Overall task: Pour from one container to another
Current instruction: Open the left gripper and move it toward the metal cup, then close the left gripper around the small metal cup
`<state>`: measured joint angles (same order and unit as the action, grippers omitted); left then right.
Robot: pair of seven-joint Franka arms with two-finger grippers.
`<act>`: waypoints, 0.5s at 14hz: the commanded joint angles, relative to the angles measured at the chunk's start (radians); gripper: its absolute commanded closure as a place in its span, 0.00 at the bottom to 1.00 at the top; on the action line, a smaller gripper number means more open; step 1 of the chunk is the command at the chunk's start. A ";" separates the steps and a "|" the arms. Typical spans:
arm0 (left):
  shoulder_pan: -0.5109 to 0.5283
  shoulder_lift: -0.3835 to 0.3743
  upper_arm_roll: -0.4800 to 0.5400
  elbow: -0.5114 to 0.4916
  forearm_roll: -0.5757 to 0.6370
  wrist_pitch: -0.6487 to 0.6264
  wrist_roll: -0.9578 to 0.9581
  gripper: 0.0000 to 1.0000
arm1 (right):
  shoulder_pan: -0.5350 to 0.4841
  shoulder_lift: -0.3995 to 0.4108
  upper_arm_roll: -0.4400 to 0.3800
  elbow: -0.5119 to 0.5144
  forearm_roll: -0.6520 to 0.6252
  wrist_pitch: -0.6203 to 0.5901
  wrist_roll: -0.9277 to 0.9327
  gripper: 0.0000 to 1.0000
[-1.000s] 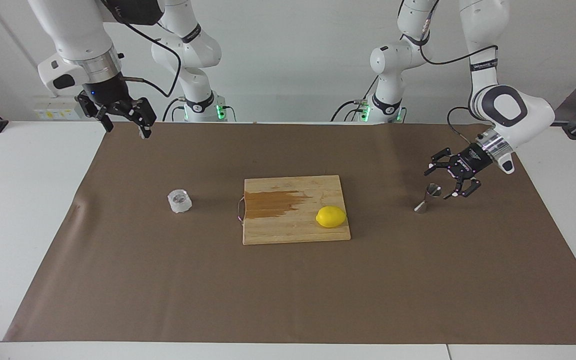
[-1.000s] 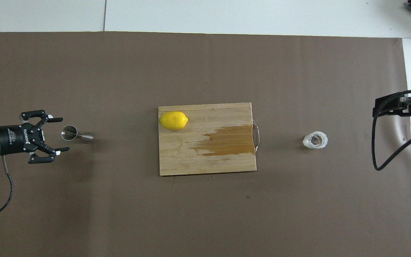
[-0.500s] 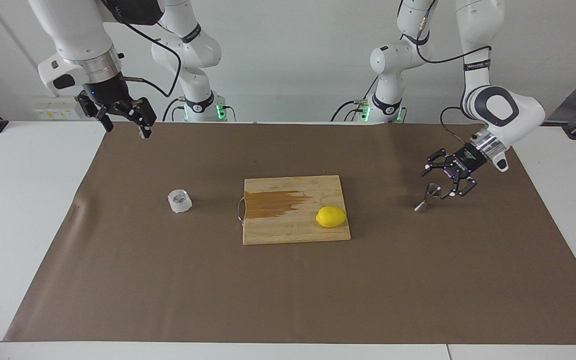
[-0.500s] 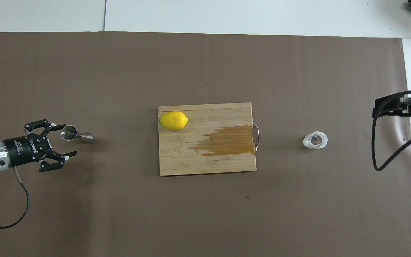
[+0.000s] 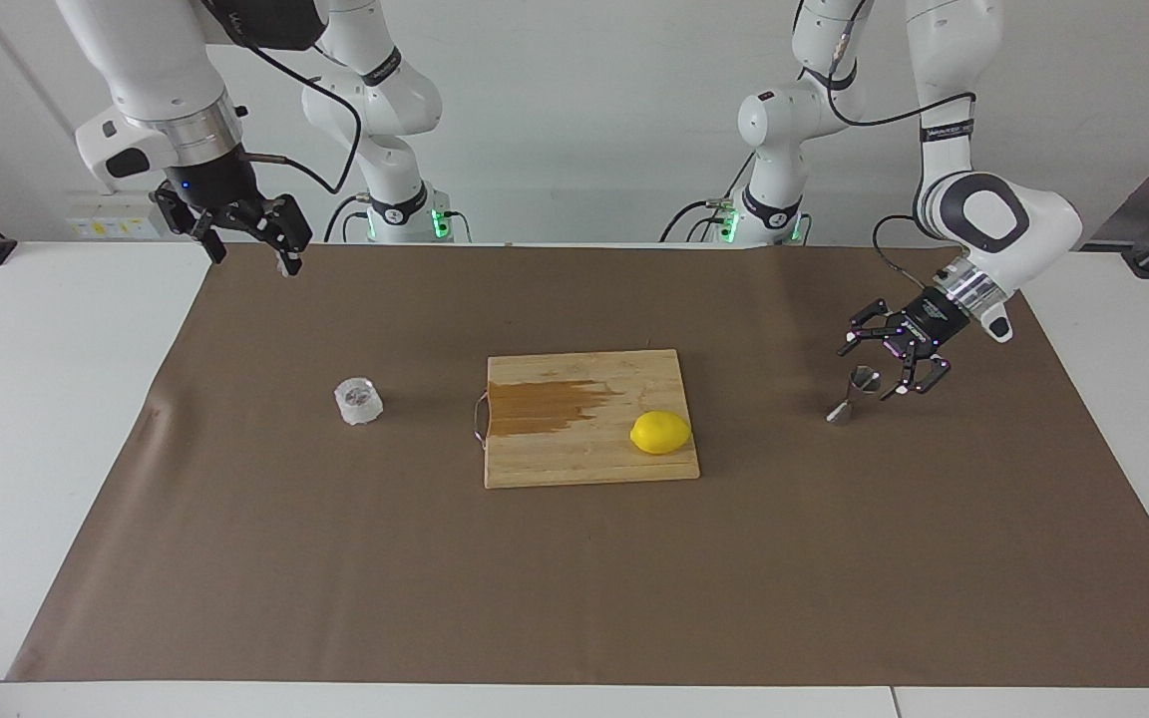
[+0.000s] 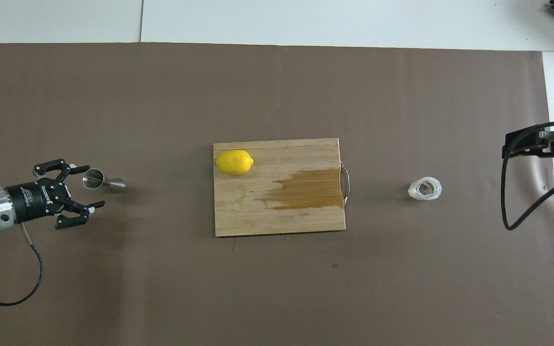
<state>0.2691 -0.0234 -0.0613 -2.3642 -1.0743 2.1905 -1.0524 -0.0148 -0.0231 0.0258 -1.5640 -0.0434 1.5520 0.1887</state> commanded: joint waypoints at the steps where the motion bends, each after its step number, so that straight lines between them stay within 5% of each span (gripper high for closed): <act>1: -0.033 -0.032 0.005 -0.036 -0.033 0.044 0.008 0.02 | -0.013 -0.005 0.003 0.004 0.031 -0.015 -0.026 0.00; 5: -0.036 -0.030 0.006 -0.036 -0.047 0.051 0.006 0.08 | -0.014 -0.005 0.003 0.004 0.031 -0.013 -0.026 0.00; 7: -0.036 -0.032 0.006 -0.036 -0.047 0.051 0.008 0.19 | -0.013 -0.005 0.003 0.004 0.031 -0.015 -0.025 0.00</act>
<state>0.2447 -0.0234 -0.0622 -2.3660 -1.0984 2.2176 -1.0524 -0.0148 -0.0231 0.0258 -1.5641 -0.0434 1.5520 0.1887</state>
